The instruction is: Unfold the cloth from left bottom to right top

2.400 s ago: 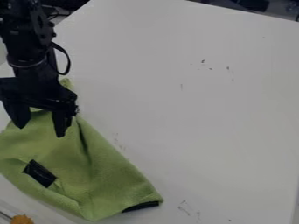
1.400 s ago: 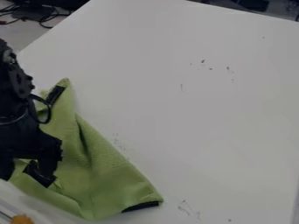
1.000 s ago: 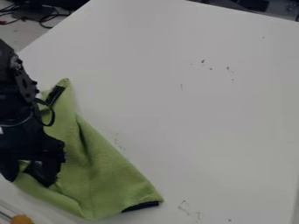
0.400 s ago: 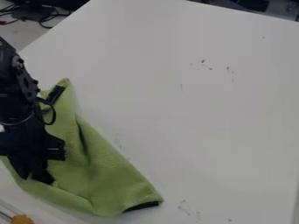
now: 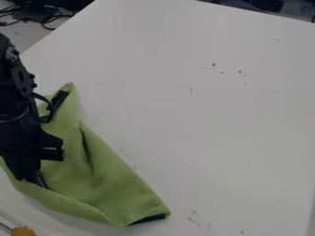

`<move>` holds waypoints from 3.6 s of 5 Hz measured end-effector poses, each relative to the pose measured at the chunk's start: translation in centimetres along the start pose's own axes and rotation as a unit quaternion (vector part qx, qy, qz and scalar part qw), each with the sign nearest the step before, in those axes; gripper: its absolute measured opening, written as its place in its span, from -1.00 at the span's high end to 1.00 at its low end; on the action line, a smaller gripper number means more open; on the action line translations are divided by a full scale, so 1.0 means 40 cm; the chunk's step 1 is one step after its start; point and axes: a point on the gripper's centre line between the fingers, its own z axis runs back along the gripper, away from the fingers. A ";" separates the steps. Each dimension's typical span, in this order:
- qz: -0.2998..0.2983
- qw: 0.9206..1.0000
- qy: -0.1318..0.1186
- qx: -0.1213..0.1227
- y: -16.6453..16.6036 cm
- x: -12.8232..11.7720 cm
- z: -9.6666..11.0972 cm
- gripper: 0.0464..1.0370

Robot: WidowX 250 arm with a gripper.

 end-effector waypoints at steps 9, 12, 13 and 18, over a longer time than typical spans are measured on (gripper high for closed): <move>-0.188 0.973 -0.100 -0.087 -0.570 0.427 0.110 0.98; -0.220 0.964 -0.083 -0.120 -0.660 0.417 0.063 0.98; -0.226 0.963 -0.076 -0.125 -0.670 0.421 0.049 0.95; -0.215 0.964 -0.149 -0.056 -0.559 0.393 0.153 -0.93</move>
